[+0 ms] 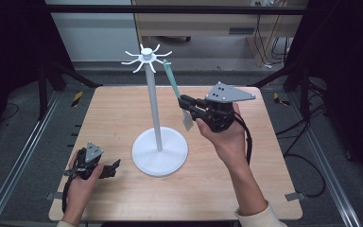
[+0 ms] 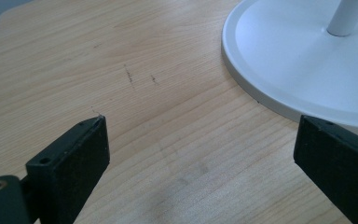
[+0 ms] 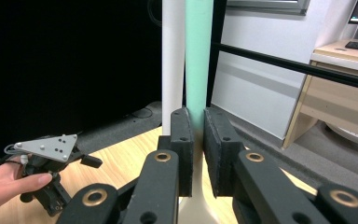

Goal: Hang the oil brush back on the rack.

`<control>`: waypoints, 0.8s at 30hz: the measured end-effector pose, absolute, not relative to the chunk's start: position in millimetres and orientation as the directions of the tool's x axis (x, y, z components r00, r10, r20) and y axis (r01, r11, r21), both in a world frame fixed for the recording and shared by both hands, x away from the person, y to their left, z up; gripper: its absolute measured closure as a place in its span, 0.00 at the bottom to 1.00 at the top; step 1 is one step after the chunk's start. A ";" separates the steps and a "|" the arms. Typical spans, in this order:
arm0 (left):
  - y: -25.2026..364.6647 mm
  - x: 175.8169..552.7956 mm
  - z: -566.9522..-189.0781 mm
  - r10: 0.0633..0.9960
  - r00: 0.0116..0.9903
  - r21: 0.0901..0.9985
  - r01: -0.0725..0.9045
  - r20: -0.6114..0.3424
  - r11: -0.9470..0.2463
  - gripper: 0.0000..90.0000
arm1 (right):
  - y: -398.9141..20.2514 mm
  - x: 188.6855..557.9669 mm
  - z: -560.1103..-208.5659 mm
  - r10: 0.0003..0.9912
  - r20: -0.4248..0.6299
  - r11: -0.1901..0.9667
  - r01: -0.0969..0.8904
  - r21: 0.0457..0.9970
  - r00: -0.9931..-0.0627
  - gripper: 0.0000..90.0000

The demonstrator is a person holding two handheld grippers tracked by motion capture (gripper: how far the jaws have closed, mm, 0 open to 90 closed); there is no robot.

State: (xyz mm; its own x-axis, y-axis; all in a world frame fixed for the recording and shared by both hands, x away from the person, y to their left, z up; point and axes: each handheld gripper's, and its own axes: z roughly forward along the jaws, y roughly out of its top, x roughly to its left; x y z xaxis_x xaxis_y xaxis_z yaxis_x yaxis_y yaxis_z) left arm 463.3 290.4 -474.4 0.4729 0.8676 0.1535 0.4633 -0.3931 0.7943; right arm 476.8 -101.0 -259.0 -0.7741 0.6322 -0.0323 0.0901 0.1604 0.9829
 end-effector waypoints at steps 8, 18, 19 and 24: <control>290.3 463.4 -474.5 0.868 0.473 0.794 0.463 0.153 -0.393 0.03 | -98.1 478.9 -260.4 0.628 -0.026 0.158 0.094 0.983 -0.778 0.92; 290.0 463.3 -474.5 0.867 0.474 0.794 0.463 0.154 -0.394 0.03 | -96.1 480.4 -261.6 0.633 -0.023 0.149 0.093 0.985 -0.773 0.92; 290.1 463.3 -474.5 0.867 0.474 0.794 0.463 0.154 -0.395 0.03 | -96.0 480.7 -261.7 0.633 -0.021 0.147 0.093 0.985 -0.774 0.92; 290.1 463.2 -474.4 0.868 0.473 0.794 0.463 0.154 -0.393 0.03 | -93.1 482.4 -263.3 0.632 -0.021 0.142 0.089 0.986 -0.774 0.92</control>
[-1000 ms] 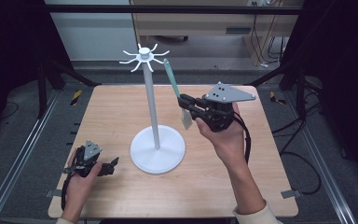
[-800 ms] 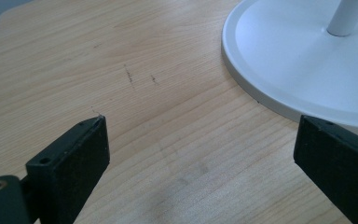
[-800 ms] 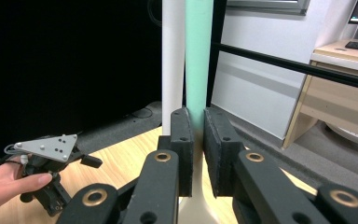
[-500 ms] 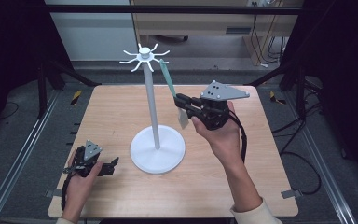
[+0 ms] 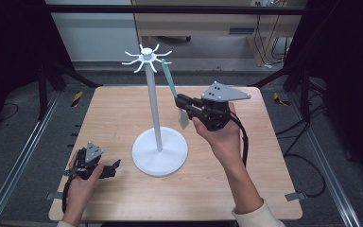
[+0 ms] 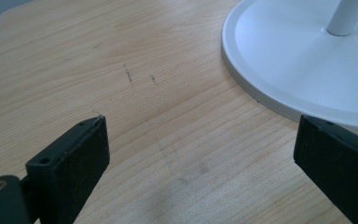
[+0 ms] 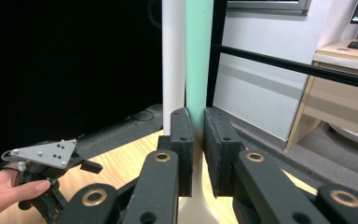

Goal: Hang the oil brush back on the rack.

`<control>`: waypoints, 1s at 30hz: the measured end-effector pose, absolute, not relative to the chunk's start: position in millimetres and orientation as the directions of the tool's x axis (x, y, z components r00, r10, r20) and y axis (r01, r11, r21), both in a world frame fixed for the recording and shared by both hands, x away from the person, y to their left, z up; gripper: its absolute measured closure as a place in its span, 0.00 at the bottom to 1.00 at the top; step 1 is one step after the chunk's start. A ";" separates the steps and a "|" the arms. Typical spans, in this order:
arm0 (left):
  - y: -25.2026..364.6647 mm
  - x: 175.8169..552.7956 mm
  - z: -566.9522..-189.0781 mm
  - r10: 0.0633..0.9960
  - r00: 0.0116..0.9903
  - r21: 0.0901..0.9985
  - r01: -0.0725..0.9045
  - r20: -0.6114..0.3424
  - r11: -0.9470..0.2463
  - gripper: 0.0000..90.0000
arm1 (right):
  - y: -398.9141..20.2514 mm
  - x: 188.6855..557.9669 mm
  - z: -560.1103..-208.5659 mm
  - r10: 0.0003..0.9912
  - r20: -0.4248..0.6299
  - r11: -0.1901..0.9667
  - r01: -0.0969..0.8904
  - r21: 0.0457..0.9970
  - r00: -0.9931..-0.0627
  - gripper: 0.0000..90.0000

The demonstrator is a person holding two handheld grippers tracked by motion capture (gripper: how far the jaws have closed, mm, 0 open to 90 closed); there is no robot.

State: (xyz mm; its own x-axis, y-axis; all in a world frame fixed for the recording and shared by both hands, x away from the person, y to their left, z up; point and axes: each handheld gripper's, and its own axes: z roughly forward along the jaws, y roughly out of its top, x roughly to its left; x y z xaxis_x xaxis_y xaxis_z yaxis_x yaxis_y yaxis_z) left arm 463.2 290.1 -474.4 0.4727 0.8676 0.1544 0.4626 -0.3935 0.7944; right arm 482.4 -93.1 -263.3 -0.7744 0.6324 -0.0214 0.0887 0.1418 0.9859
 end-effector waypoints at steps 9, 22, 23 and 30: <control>289.9 463.1 -474.4 0.867 0.474 0.794 0.463 0.155 -0.395 0.03 | -85.3 487.1 -268.0 0.641 -0.010 0.126 0.092 0.988 -0.767 0.92; 289.8 463.1 -474.5 0.867 0.475 0.794 0.463 0.153 -0.394 0.03 | -79.4 495.1 -273.6 0.652 0.007 0.090 0.086 0.992 -0.758 0.94; 289.8 463.2 -474.5 0.866 0.475 0.794 0.463 0.153 -0.394 0.03 | -79.3 495.3 -273.8 0.653 0.005 0.091 0.085 0.992 -0.758 0.93; 289.8 463.2 -474.5 0.866 0.476 0.793 0.464 0.154 -0.396 0.03 | -80.0 493.8 -274.4 0.666 -0.014 0.120 0.088 0.989 -0.746 0.79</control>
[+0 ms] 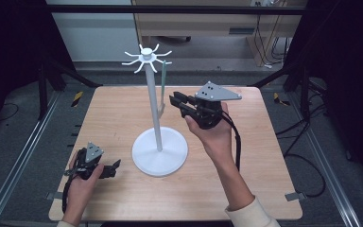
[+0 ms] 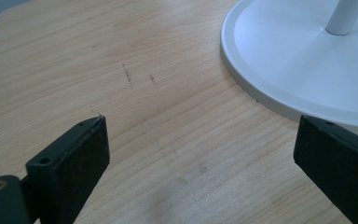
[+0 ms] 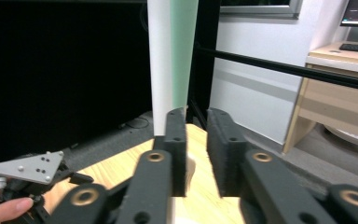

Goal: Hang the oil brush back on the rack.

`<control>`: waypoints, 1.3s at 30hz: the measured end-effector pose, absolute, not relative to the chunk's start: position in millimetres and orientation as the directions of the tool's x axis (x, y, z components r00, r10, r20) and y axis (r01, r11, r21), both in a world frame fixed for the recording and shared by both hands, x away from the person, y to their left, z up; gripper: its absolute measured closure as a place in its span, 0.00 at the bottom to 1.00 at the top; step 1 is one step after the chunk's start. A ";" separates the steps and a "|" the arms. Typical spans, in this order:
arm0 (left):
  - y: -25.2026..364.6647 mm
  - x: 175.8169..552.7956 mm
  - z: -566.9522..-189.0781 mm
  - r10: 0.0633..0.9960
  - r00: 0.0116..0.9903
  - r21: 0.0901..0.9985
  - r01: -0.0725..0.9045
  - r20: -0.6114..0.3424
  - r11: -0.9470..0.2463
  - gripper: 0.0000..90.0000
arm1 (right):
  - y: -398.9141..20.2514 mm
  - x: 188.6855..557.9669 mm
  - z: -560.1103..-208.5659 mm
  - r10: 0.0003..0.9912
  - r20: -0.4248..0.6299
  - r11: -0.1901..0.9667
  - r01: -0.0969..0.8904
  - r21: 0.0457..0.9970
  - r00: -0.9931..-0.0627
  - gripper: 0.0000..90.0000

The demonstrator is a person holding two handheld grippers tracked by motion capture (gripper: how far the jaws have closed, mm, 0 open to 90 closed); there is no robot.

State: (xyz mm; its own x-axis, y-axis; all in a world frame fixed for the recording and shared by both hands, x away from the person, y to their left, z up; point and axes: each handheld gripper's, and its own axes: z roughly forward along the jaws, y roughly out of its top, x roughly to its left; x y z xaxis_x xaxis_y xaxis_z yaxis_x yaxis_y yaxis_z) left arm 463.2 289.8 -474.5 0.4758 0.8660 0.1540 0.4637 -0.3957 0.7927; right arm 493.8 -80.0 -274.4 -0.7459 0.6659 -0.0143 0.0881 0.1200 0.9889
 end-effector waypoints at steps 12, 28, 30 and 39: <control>289.4 463.2 -474.8 0.865 0.477 0.790 0.466 0.155 -0.399 0.03 | -93.8 485.9 -276.0 0.784 -0.083 0.172 0.086 0.981 -0.615 0.24; 289.3 463.1 -474.9 0.864 0.478 0.788 0.468 0.157 -0.401 0.03 | -134.4 476.8 -284.6 0.835 -0.132 0.215 0.096 0.972 -0.533 0.09; 289.3 463.0 -475.0 0.864 0.478 0.788 0.467 0.157 -0.401 0.03 | -141.3 476.3 -287.7 0.841 -0.136 0.219 0.100 0.970 -0.523 0.09; 289.0 463.1 -475.2 0.863 0.480 0.785 0.469 0.160 -0.406 0.03 | -172.4 474.9 -300.7 0.875 -0.103 0.188 0.138 0.972 -0.473 0.09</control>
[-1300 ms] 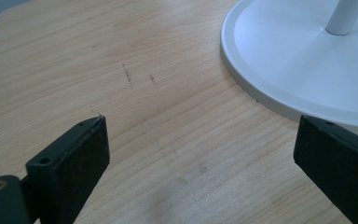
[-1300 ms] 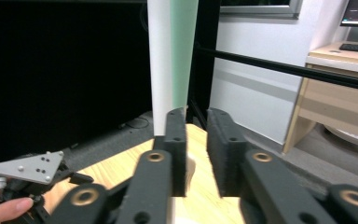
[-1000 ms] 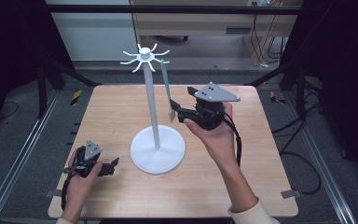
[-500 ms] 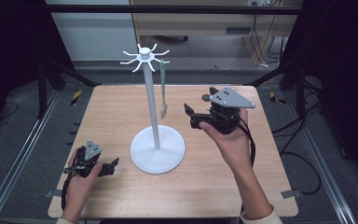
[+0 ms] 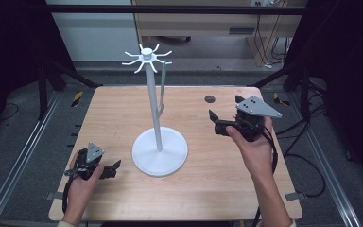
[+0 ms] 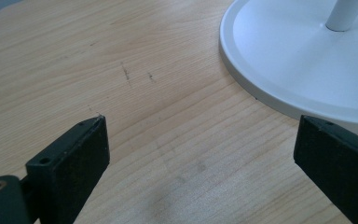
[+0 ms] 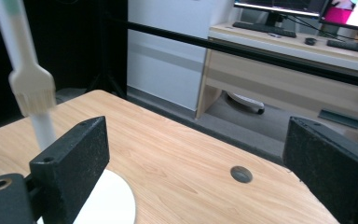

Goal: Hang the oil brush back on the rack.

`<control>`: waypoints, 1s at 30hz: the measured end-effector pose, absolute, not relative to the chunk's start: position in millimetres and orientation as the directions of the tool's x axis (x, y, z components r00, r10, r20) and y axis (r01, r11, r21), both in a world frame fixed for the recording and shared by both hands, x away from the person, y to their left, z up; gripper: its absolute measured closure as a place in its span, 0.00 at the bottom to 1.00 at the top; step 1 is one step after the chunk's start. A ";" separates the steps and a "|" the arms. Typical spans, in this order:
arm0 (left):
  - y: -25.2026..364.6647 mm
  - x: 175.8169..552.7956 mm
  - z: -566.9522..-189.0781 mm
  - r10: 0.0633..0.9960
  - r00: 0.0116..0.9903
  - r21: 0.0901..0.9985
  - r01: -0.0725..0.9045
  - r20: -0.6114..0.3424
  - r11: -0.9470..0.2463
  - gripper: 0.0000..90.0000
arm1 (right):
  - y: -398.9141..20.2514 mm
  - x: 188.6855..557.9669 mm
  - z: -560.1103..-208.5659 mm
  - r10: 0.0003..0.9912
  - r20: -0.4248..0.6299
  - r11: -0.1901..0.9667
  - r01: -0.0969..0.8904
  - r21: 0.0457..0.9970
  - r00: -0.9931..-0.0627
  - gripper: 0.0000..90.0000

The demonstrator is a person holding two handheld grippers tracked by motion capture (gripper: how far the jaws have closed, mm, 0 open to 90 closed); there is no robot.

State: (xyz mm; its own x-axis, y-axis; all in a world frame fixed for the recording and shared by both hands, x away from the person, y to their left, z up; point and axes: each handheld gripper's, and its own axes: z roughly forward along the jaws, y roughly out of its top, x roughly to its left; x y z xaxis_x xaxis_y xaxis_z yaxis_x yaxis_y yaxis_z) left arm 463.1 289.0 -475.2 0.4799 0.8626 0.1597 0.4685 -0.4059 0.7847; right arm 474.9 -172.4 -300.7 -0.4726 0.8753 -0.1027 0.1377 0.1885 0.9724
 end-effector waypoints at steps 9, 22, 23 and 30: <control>288.9 462.8 -474.9 0.866 0.475 0.789 0.466 0.159 -0.400 0.03 | -195.9 481.5 -330.1 0.903 -0.082 0.182 0.203 0.962 -0.422 0.08; 289.1 462.8 -474.9 0.866 0.474 0.791 0.464 0.159 -0.399 0.03 | -225.9 494.9 -370.3 0.932 -0.048 0.169 0.314 0.934 -0.360 0.10; 289.1 462.8 -474.8 0.866 0.474 0.791 0.464 0.159 -0.399 0.03 | -226.7 495.8 -373.4 0.932 -0.045 0.170 0.325 0.930 -0.360 0.10; 288.5 462.9 -475.0 0.865 0.475 0.791 0.463 0.160 -0.400 0.03 | -229.5 502.5 -390.9 0.929 -0.041 0.187 0.370 0.910 -0.368 0.10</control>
State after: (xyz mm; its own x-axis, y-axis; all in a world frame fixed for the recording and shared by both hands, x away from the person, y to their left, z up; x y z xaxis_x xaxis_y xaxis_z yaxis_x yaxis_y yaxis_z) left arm 462.9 288.5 -475.0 0.4753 0.8652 0.1598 0.4631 -0.4005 0.7907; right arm 502.5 -229.5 -390.9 -0.3680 0.9289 -0.0412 0.3697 0.1868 0.9102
